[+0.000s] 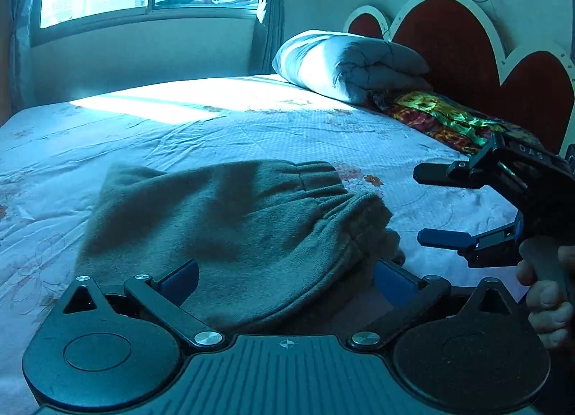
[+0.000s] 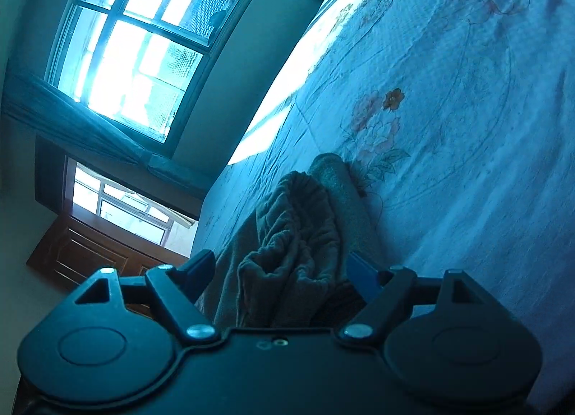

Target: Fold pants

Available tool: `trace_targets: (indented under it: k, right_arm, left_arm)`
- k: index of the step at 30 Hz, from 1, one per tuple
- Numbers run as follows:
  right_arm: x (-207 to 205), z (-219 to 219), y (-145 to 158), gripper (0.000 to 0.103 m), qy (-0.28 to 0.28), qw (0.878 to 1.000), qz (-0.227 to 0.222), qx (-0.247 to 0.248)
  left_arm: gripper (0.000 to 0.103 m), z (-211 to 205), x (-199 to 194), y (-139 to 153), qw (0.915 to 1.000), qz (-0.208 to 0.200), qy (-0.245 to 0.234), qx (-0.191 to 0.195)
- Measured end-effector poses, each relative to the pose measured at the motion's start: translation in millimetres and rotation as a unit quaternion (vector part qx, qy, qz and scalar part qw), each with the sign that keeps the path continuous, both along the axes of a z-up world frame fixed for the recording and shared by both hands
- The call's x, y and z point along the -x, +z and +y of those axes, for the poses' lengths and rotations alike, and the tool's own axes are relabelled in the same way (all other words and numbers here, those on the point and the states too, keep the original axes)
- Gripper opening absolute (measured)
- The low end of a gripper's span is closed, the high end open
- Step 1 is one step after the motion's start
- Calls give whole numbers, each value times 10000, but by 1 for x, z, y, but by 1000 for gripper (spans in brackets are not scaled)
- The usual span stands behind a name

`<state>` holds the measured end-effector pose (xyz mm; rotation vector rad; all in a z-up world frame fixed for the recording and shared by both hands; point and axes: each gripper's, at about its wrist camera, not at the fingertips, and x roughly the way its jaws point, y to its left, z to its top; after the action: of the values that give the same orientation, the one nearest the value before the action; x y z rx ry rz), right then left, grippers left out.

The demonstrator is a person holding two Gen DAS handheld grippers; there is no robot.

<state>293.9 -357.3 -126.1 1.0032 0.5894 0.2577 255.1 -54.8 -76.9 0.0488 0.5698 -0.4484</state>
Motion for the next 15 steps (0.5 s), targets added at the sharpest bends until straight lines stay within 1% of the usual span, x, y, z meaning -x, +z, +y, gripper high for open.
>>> trace_targets:
  k: [1,4,6,9,11,12,13,15]
  right_arm:
    - [-2,6,-2,75,91,9999,79,-52]
    - [-3,21,-3,75,265,9995,179,-74]
    - [-7,29,-2,75,321,9992,219,-32]
    - [-20,41,1,71,435,9977,510,119]
    - [-32,52,5,68,484,9948,752,489]
    - [-38,58,7,54,517,9924,864,711]
    - [-41,64,9,36,542,9905,859,922]
    - [-42,72,19,30,633,9902,543,1124]
  left_arm:
    - [103,13,5,1,9999,-26,110,47]
    - [103,51,16,-2,9989,-5,458,-2]
    - [103,71,19,-9,9979,76,616,-199]
    - [103,87,17,-22,9955,274,709,-567]
    - [103,95,15,-32,9945,404,725,-646]
    - [103,96,14,-36,9939,430,766,-669]
    - [103,97,11,-39,9938,443,766,-670]
    - [103,98,4,-44,9932,507,819,-654]
